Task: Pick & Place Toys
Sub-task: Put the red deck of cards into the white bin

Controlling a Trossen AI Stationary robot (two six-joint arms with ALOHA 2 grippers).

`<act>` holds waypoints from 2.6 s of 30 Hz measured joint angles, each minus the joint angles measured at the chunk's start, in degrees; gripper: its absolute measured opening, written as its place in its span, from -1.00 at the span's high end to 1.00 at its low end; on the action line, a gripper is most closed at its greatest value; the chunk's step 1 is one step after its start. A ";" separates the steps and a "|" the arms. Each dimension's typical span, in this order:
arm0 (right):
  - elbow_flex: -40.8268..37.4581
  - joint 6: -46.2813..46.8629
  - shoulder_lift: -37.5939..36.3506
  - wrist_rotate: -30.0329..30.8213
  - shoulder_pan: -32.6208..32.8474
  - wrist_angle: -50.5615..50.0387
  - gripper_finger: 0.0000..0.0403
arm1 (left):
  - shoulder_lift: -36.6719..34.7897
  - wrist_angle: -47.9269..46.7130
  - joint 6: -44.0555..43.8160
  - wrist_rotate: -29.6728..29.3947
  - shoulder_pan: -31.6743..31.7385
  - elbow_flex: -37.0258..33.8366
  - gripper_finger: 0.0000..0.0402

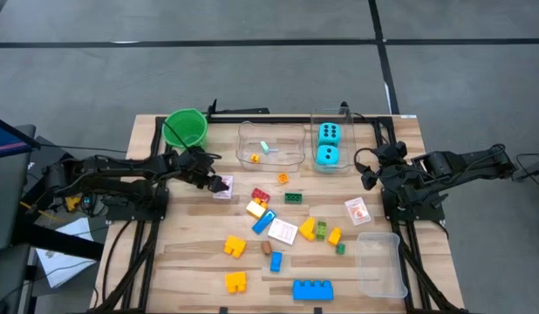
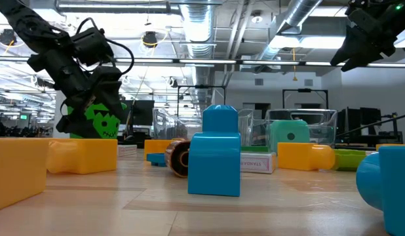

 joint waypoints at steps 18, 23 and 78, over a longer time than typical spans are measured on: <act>0.00 0.00 0.00 0.00 0.00 0.00 -0.64 | -0.02 -2.93 -0.44 0.41 0.00 0.00 -0.99; 0.00 0.00 0.00 0.00 0.00 0.00 -0.64 | 0.00 -3.24 -0.44 0.41 0.00 -0.02 -0.99; -0.02 0.00 -0.02 -0.04 -0.02 0.00 -0.64 | 0.54 -8.17 1.48 -2.67 1.75 0.21 -0.86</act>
